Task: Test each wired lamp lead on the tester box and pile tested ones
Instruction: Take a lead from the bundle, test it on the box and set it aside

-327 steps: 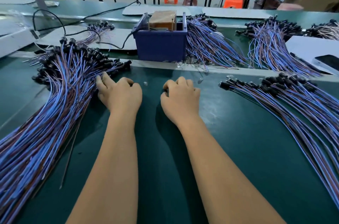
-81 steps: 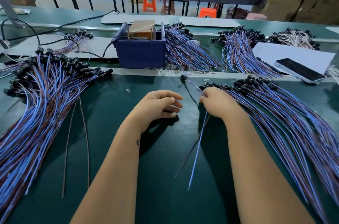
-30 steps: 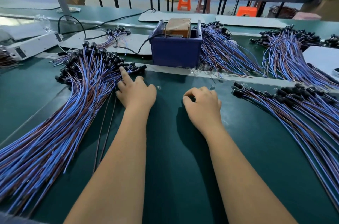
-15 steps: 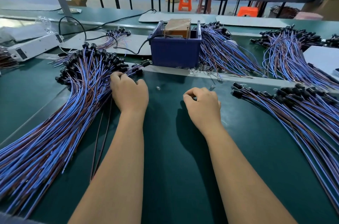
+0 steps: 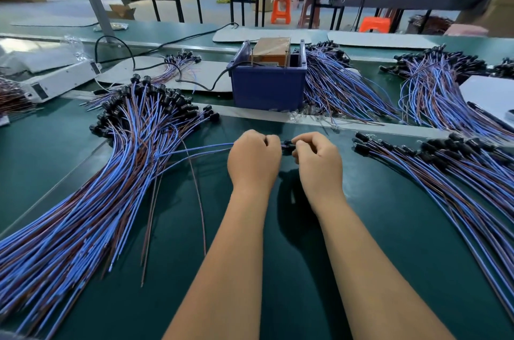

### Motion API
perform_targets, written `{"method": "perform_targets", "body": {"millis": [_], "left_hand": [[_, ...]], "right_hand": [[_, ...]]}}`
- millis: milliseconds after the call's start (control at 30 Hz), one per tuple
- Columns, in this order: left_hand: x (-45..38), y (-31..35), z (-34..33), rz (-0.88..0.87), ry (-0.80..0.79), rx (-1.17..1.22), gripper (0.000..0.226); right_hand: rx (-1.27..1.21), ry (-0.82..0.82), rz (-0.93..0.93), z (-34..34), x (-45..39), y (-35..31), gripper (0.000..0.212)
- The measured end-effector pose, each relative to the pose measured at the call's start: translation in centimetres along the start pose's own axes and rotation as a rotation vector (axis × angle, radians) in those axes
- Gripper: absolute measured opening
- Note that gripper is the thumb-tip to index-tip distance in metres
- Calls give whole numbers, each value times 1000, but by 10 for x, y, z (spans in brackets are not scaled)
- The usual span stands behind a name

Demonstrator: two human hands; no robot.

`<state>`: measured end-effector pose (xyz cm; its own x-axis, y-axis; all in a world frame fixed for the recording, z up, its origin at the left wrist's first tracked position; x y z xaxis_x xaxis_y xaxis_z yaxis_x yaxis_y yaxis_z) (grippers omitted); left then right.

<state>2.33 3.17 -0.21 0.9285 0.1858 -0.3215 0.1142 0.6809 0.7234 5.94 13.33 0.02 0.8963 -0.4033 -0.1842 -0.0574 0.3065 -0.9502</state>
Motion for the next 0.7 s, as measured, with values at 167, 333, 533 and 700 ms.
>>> {"method": "perform_targets", "body": {"millis": [167, 333, 533, 700], "left_hand": [[4, 6, -5, 57, -4, 13, 40], [8, 11, 1, -30, 17, 199, 39], [16, 18, 1, -141, 18, 390, 41], [11, 10, 3, -59, 1, 444, 39]], "right_hand": [[83, 4, 52, -2, -1, 1, 21], [525, -138, 210, -8, -1, 6, 51], [419, -179, 165, -6, 1, 1, 15], [119, -316, 93, -5, 10, -4, 30]]}}
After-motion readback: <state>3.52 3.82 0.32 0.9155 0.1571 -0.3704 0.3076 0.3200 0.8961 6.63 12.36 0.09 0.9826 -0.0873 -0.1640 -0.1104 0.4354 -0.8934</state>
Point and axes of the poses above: each hand's wrist, its own x-axis away from the middle knuckle, its own z-axis out of the back of the hand, y = z × x, the point moved 1 cm from there along -x, towards the middle knuckle, and after that the axes turned 2 degrees about -y, right-handed, at the moved point
